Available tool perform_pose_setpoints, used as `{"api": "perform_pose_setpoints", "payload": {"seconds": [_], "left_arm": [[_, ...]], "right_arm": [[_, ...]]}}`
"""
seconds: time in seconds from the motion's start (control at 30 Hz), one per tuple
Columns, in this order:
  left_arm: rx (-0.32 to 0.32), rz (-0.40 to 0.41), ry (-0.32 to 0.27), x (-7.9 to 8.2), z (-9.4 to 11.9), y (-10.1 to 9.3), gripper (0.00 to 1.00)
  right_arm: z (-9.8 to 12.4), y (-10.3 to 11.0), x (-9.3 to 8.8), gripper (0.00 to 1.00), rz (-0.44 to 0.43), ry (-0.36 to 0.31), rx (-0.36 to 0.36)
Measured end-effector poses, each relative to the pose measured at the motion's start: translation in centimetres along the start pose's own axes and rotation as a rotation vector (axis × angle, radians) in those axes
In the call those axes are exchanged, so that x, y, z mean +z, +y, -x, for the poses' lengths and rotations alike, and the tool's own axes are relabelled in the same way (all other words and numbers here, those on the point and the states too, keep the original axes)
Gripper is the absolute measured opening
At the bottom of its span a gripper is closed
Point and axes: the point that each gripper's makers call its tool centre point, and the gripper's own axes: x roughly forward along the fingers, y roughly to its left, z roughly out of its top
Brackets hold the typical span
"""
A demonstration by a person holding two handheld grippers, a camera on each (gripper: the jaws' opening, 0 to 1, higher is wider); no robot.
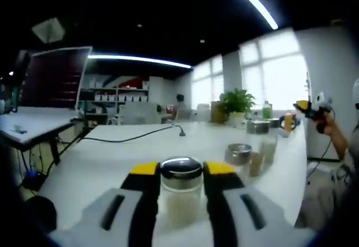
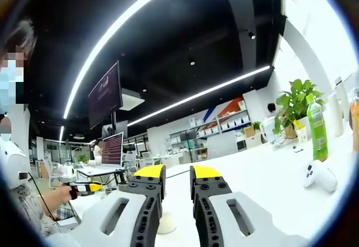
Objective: Rotate the seasoning bottle until the label or dispensing opening points toward the visible target arrow and the bottle remains upright within the marked orientation range
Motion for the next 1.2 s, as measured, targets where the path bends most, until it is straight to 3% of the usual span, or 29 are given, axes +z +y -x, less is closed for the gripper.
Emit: {"api": "perform_pose_setpoints", "payload": {"seconds": [0.3,0.63,1.2], "left_arm": [[-0.057,0.008,0.016,-0.1,0.0,0.1,0.31],[-0.234,-0.023,0.034,-0.1,0.2,-0.4,0.31],[-0.389,-0.015,0.043,-0.1,0.5,-0.9,0.31]], "right_arm": [[-0.2,0.4,-0.2,0.16,0.000,0.001,0.004],[-0.1,0.6,0.0,0.16,-0.006,-0.011,0.014],[0.1,1.3,0.4,0.16,0.010,-0.021,0.030]]}}
